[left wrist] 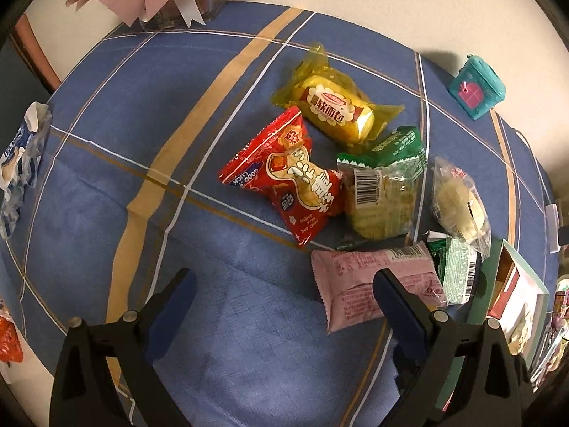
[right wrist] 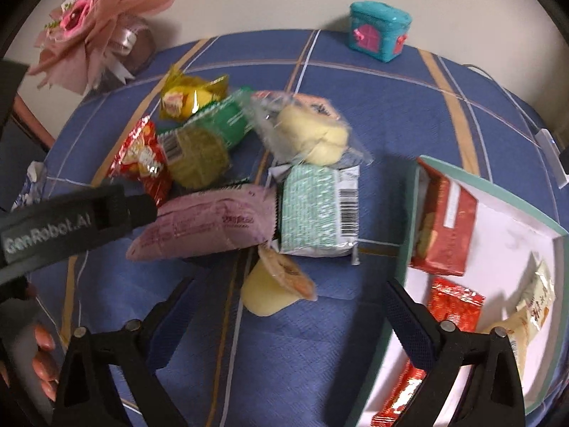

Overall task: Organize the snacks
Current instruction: 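Lower the right tool over the yellow pudding cup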

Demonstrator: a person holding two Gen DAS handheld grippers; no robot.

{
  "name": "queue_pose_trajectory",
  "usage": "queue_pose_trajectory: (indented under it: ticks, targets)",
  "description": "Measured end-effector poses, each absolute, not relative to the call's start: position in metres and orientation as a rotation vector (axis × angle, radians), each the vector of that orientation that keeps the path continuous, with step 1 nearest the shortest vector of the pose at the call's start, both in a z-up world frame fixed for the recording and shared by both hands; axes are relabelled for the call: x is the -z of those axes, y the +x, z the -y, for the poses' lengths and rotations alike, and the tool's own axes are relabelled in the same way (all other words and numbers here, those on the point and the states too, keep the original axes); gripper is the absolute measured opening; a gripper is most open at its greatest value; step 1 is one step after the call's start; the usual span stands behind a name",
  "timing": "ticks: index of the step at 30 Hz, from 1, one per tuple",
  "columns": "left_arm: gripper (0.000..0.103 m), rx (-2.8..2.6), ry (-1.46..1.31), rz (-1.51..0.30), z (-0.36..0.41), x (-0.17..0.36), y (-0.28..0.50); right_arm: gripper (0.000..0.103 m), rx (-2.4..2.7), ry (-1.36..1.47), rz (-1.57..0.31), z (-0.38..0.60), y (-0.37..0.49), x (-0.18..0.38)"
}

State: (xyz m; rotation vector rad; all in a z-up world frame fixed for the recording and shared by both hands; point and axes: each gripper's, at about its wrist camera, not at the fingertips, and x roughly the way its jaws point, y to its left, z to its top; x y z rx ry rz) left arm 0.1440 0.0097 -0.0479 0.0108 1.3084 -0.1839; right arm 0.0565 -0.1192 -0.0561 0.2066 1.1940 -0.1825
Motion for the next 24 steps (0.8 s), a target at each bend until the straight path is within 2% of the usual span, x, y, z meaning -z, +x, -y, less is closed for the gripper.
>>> queue_pose_trajectory:
  ticks: [16,24]
  targets:
    - [0.099,0.237,0.015,-1.317,0.011,0.052,0.152,0.050,0.197,0.266,-1.228,0.127,0.066,0.079]
    - [0.099,0.294,-0.016,-1.340,0.026,0.056,0.144,0.048,0.203,0.339,-1.236,0.163,0.064,0.077]
